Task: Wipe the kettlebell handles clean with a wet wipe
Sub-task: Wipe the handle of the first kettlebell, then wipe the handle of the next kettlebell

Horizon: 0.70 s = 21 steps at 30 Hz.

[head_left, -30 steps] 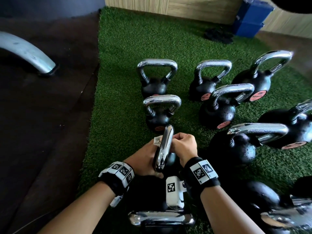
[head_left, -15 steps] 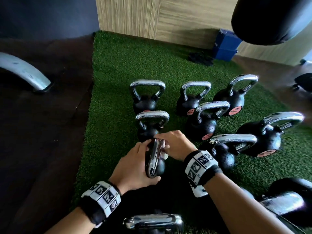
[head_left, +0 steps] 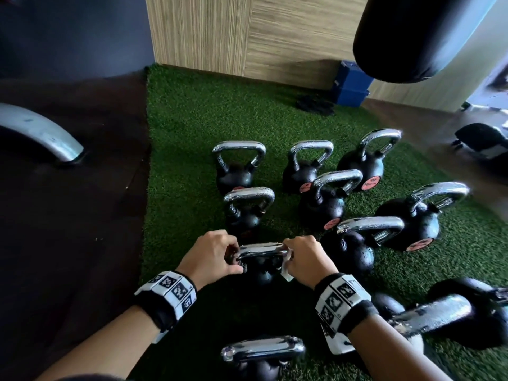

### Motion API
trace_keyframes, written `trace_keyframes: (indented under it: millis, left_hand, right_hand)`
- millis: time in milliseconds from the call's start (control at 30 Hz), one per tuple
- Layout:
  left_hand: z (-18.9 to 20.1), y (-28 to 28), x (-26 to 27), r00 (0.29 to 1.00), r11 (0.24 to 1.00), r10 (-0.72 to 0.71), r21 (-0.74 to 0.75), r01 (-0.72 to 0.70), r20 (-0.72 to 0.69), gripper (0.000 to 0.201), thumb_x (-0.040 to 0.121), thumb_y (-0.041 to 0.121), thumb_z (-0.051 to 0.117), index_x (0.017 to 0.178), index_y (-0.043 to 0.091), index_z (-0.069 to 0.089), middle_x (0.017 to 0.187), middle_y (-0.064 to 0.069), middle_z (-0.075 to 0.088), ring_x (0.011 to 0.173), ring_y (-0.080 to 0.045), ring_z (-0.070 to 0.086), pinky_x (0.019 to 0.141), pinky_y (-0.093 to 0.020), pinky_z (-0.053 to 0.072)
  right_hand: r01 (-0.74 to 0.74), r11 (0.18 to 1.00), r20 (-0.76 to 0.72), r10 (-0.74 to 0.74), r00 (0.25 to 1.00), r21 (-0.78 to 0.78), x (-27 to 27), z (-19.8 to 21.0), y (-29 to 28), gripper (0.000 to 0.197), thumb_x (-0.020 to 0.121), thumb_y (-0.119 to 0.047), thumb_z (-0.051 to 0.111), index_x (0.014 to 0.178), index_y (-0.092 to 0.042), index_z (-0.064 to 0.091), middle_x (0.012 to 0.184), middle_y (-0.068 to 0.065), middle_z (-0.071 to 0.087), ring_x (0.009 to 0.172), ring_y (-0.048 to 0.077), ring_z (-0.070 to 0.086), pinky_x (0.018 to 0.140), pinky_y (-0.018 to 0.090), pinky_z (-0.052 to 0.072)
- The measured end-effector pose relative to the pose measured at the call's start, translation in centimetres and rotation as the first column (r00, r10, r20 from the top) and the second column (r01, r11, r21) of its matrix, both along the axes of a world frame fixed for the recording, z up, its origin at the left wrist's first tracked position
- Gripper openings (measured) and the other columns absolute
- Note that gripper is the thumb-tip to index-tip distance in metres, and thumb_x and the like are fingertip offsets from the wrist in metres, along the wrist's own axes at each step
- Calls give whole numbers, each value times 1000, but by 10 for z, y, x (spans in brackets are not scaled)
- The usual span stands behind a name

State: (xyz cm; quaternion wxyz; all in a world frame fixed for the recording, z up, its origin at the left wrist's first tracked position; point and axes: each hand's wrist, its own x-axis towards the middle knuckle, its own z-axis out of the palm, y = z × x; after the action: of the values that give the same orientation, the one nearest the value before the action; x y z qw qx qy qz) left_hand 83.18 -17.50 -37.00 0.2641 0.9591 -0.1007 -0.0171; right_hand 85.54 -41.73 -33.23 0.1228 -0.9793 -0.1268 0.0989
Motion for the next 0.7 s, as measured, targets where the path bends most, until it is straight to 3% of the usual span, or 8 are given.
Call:
trace_keyframes:
  millis: [167,267,333,467,533,600,700]
  left_hand:
    - [2,16,10,978,991,-133,-10,133,-161,45,66,40,92,98,41,61,94,19,53,81,5,56,65,-12,38]
    - [14,30,23,943,980,-193,-12,197,-272,54,75,24,88,121,37,63,105,18,59,90,1,63,75,-13,50]
    - [25,42,36,939,986,-161,-8,166,-304,49,81,24,83,125,33,65,107,17,63,90,-1,66,77,-14,54]
    - [43,70,68,940,999,-21,17,29,-341,33,85,27,80,116,29,72,104,13,71,91,0,68,76,-15,55]
    - [46,81,85,932,999,46,29,-38,-360,31,84,26,81,114,26,74,102,11,73,93,-2,69,76,-14,54]
    - [42,85,101,913,995,94,66,-74,-396,33,83,27,82,115,24,75,104,8,75,97,-7,70,84,-21,56]
    - [29,77,123,865,988,127,140,-67,-485,45,79,36,86,121,25,72,115,4,73,104,-13,69,93,-29,56]
  right_hand:
    - [8,999,-60,-10,998,-35,7,13,5,22,83,-14,56,97,-16,74,93,9,68,91,31,70,78,35,60]
    - [16,1000,-67,-18,998,-24,23,35,0,27,79,-19,66,103,-20,78,97,4,74,93,21,71,82,24,57]
    - [29,1000,-32,-29,999,0,38,58,-3,28,75,-18,71,101,-22,80,95,-2,77,91,12,71,80,17,54]
    - [11,997,45,-15,999,80,70,101,1,23,74,-19,74,95,-25,81,77,-13,68,76,0,59,64,0,35]
    - [-12,990,65,3,998,141,83,112,4,24,73,-15,76,95,-23,81,73,-17,63,67,-6,55,61,0,36]
    - [-28,982,64,16,998,187,94,115,6,27,72,-12,76,96,-21,81,70,-21,61,61,-12,55,62,0,38]
    - [-47,976,61,35,998,213,109,109,6,32,74,-12,75,103,-22,80,88,-9,64,74,-3,56,65,-1,36]
